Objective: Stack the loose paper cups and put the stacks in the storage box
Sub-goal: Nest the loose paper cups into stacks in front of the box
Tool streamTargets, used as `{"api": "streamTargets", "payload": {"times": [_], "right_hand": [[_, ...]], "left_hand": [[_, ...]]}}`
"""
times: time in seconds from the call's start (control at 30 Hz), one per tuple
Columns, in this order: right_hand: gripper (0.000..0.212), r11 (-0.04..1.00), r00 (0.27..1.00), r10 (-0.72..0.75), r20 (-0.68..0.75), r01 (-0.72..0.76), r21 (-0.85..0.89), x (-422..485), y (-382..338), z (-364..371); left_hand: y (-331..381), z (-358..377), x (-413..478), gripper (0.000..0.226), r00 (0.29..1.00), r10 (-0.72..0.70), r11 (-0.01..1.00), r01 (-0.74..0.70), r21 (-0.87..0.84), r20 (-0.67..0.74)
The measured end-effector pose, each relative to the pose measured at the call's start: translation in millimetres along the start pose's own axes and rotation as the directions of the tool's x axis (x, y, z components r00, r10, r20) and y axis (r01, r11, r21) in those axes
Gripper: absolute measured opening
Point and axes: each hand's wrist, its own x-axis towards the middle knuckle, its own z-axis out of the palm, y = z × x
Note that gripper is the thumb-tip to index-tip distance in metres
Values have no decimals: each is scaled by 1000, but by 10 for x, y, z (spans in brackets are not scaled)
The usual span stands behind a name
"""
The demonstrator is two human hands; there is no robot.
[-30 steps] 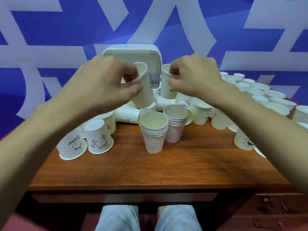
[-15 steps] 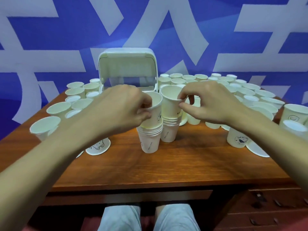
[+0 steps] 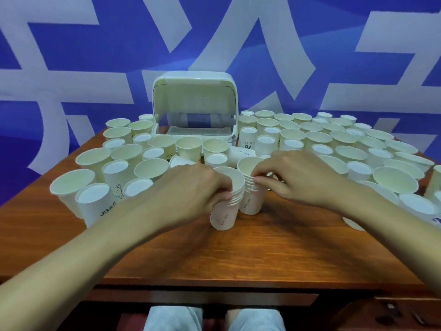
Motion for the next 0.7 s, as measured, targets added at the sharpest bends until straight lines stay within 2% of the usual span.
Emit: {"api": "streamTargets", "payload": {"times": [0.1, 0.3, 0.47, 0.53, 0.6, 0.63, 0.7], "right_hand": [[33, 999, 999, -11, 33, 12, -33, 28, -7, -18], [24, 996, 994, -57, 98, 62, -57, 48, -43, -93], [29, 997, 985, -79, 155, 75, 31, 123, -18, -112], [38, 996, 984, -74, 164, 63, 70, 168, -6, -171], [37, 986, 993, -44, 109, 26, 163, 256, 42, -306], [32, 975, 999, -20, 37, 11, 220, 331, 90, -371], [23, 968, 995, 24, -99, 1, 251, 557, 193, -446]], "left_hand": [[-88, -10, -18, 25, 999, -12, 1000, 13, -16, 31], [-289, -50, -24, 23, 996, -6, 999, 9, -37, 94], [-410, -76, -8, 28, 991, -4, 997, 15, -79, 135], [-468, -128, 7, 32, 992, -11, 984, 33, -174, 128], [-551, -215, 58, 29, 999, -30, 949, 33, -315, 15], [-601, -268, 103, 26, 997, -51, 936, 29, -350, -54], [-724, -350, 235, 15, 985, -119, 939, 71, -335, -124]]}}
